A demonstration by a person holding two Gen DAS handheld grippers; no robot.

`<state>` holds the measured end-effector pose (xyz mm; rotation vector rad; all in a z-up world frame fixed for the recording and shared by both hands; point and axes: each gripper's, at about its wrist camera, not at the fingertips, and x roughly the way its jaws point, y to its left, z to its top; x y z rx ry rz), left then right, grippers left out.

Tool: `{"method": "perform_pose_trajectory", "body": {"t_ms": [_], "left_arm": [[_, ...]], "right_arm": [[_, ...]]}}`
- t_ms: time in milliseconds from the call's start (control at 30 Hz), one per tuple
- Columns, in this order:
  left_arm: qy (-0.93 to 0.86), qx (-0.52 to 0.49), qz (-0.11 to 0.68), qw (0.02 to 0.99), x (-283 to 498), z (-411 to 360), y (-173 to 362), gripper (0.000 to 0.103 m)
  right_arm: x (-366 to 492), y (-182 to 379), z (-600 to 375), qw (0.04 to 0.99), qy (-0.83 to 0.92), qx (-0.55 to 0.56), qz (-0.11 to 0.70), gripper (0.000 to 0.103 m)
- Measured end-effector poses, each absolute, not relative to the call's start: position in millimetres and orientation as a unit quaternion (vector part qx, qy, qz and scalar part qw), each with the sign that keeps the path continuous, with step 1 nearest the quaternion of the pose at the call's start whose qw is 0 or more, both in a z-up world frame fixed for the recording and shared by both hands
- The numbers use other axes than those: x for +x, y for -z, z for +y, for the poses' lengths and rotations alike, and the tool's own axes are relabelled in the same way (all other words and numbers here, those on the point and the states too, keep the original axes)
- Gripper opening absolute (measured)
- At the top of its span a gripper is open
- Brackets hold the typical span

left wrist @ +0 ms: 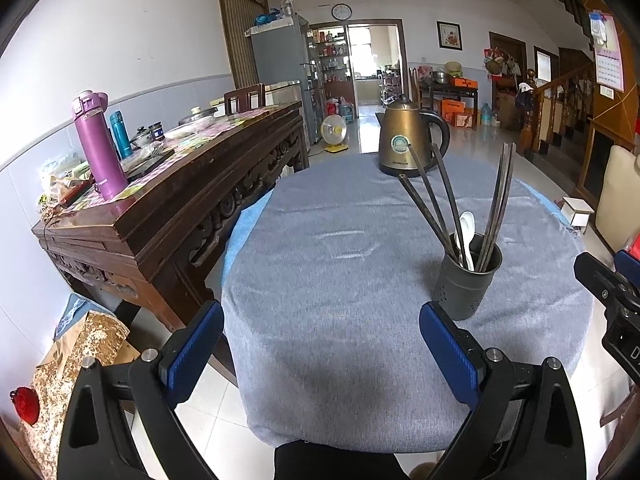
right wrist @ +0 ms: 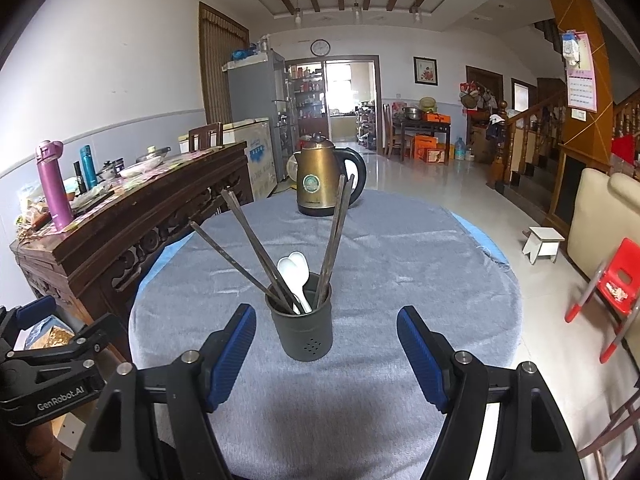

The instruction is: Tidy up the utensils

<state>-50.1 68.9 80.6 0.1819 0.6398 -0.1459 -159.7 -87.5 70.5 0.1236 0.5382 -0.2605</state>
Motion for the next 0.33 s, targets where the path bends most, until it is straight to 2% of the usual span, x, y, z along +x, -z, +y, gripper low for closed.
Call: {"method": "perform_pose_trajectory", "body": {"t_ms": [333], "left_arm": [[0.077, 0.061, 0.319, 0.943, -31, 66, -88, 0.098]], "right_arm": [[-141, -69, -100, 0.955, 0.119, 0.066, 0.265, 0.079]]}}
